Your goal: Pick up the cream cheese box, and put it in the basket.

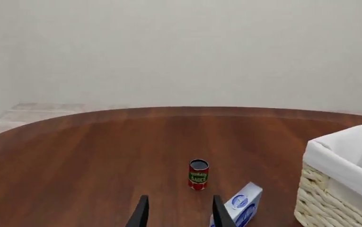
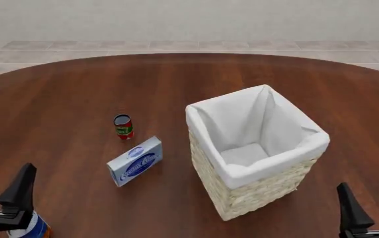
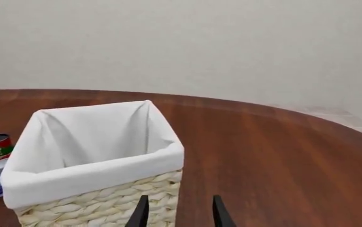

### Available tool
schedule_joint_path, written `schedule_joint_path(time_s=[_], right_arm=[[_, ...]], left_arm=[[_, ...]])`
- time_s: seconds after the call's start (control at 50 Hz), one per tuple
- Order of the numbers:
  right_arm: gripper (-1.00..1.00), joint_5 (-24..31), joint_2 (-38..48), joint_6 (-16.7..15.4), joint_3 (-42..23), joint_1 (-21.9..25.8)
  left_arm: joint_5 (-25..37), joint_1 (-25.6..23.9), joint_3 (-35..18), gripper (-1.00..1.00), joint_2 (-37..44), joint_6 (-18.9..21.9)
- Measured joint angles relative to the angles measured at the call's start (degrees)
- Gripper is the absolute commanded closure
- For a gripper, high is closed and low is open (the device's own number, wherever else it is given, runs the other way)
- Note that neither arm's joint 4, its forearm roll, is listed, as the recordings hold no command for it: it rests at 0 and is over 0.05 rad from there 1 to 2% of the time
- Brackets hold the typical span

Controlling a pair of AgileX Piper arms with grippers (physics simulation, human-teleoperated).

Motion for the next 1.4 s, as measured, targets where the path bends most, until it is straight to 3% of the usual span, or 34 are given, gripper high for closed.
schedule_joint_path(time_s=[0.82,1.4], right_arm=[[-1.00,0.0,-0.1,-0.8,0.1,1.6],[-1.00,0.1,-0.1,-1.1,0.1,2.0]], left_arm=[[-7.4,-9.3,-8.7,-1.00,16.0,-1.0],[-8.0,-14.6,-15.7,-1.00,26.7,0.6]])
